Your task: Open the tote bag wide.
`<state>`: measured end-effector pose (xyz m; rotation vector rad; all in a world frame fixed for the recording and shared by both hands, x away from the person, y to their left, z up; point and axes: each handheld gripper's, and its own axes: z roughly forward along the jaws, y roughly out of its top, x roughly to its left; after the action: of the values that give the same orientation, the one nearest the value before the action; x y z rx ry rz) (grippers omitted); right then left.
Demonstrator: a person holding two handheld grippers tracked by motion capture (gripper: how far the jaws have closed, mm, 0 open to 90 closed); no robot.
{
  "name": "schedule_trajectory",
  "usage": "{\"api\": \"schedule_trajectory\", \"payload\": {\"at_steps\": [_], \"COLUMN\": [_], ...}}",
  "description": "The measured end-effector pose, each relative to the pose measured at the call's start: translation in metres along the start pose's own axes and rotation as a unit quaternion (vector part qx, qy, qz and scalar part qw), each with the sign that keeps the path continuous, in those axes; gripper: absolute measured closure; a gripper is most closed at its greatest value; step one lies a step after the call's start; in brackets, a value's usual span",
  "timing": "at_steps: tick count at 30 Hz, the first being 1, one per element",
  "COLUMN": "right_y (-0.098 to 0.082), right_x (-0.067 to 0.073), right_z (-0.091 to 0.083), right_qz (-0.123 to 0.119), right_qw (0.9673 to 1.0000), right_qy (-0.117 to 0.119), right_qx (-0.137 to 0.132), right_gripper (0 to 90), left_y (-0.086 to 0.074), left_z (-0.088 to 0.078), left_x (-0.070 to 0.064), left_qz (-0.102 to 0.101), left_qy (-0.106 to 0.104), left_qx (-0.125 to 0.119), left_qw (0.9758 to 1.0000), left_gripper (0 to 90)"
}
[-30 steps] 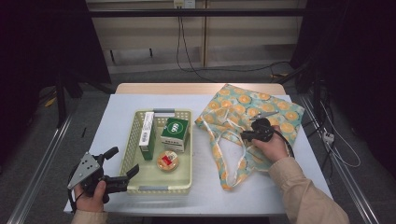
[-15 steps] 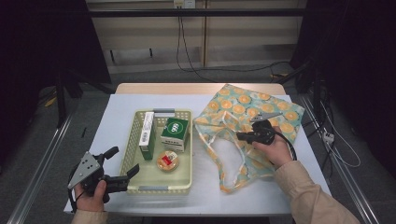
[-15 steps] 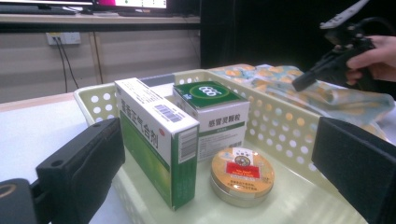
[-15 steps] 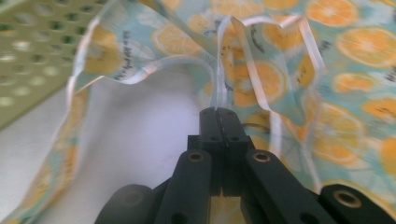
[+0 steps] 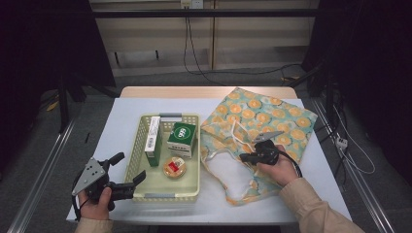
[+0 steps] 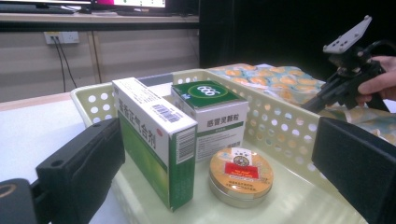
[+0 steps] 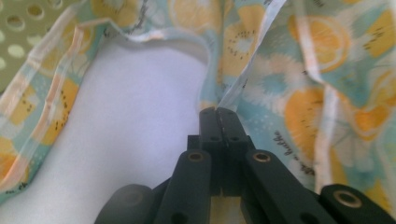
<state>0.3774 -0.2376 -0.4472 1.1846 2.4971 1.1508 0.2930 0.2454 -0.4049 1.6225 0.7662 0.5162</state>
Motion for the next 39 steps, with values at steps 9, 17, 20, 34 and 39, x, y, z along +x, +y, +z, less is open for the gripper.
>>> {"api": "schedule_trajectory", "payload": {"at_steps": [9,17,20,34,39], "right_y": [0.023,0.02,0.016,0.014,0.013], "right_x": [-0.02,-0.054,-0.062,-0.068,-0.07], "right_z": [-0.022,-0.022,-0.02,-0.013,-0.016], "right_qz": [0.017,0.06,0.063,0.051,0.061], "right_qw": [0.9989,0.9954,0.9949,0.9936,0.993], "right_qy": [-0.026,-0.052,-0.06,-0.095,-0.093], "right_qx": [-0.034,-0.054,-0.052,-0.035,-0.041], "right_gripper": [90.0,90.0,90.0,90.0,90.0], "left_y": [0.001,0.0,0.0,0.0,0.0], "left_z": [0.0,0.0,0.0,0.0,0.0], "left_x": [0.0,0.001,0.001,0.001,0.001], "left_qz": [0.005,0.003,0.003,0.003,0.004], "left_qy": [-0.003,-0.002,-0.002,-0.002,-0.001], "left_qx": [0.0,0.0,0.001,0.002,0.001], "left_qw": [1.0,1.0,1.0,1.0,1.0], "left_gripper": [2.4,2.4,2.4,2.4,2.4]}}
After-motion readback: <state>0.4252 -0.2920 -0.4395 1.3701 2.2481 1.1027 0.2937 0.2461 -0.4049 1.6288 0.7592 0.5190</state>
